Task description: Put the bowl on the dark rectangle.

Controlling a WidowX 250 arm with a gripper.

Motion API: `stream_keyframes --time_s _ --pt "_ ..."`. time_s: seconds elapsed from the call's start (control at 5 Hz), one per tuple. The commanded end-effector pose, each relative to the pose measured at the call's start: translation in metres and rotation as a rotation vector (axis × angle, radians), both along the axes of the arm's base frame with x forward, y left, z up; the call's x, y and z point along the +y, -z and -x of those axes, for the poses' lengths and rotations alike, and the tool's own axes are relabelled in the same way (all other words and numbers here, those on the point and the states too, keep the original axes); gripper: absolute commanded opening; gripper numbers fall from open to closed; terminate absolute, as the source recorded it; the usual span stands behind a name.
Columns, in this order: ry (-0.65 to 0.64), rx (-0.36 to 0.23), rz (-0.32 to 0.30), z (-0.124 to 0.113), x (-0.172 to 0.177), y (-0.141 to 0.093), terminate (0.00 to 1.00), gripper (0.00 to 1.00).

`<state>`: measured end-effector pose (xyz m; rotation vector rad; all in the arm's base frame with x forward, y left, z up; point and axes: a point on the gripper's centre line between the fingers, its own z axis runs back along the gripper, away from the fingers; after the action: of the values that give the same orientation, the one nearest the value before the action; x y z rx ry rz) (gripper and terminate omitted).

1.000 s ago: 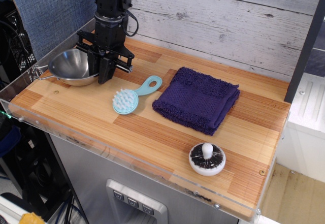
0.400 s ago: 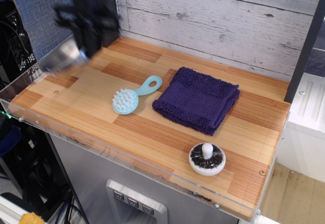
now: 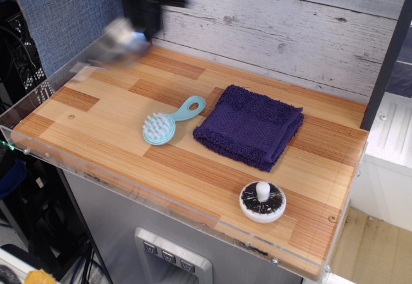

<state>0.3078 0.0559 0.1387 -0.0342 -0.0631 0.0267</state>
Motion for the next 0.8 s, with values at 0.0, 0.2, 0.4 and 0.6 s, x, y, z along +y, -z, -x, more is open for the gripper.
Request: stream_keyframes --time_s 0.0,0.2,0.4,0.6 --pt "0.213 -0.117 -0.043 -0.004 -0.085 -0.010 0.00 0.00" --pt "0.230 -0.095 -0.086 -0.008 -0.136 0.003 0.00 0.00" --pt "0.220 -0.055 -0.114 -0.011 -0.144 0.020 0.00 0.00" --pt "0.193 -0.010 -0.145 -0.012 -0.134 0.036 0.00 0.00"
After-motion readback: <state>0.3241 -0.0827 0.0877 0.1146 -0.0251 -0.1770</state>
